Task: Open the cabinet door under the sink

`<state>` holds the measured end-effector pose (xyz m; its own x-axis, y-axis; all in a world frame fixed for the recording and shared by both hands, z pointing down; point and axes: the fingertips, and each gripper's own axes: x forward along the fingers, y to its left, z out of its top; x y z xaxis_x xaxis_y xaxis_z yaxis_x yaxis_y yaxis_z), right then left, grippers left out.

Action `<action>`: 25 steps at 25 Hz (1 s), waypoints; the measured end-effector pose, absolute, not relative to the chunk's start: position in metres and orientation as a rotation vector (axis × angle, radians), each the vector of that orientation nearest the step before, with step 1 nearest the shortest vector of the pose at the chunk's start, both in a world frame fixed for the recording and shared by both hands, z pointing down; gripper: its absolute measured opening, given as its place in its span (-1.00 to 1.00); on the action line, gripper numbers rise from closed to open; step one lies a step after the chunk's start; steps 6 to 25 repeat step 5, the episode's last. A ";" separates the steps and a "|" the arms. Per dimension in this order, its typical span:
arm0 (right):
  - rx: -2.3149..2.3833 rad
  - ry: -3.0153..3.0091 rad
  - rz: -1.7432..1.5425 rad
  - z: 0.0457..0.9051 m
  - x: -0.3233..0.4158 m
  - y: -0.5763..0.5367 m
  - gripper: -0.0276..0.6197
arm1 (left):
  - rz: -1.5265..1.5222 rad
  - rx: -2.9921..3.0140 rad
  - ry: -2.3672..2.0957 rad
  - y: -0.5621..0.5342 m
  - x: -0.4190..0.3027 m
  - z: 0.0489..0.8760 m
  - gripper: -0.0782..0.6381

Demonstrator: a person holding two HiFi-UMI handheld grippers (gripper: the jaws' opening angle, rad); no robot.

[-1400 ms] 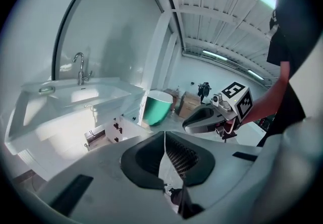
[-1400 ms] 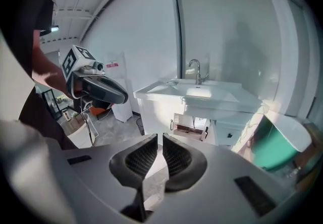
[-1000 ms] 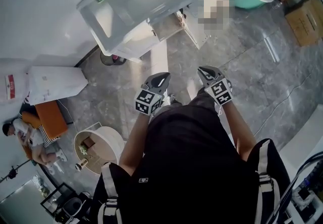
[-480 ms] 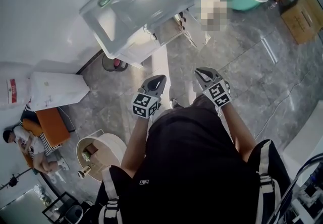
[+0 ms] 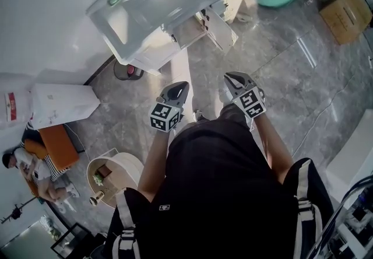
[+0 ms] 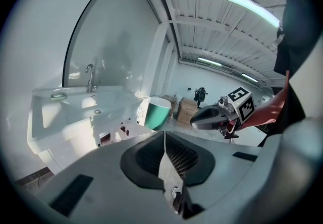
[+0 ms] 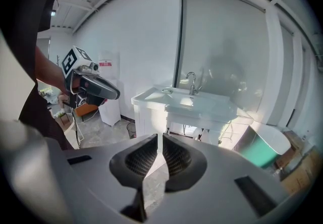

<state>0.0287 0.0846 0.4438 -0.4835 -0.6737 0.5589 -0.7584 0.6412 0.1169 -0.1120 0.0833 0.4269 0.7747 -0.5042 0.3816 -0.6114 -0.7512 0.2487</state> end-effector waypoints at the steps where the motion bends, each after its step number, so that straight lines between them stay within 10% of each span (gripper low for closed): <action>1: 1.117 -2.285 0.200 0.445 0.030 0.087 -0.65 | 0.413 2.609 -0.847 0.085 -0.111 0.427 -0.73; 25: 1.143 -2.270 0.220 0.448 0.036 0.097 -0.65 | 0.405 2.610 -0.837 0.090 -0.110 0.428 -0.73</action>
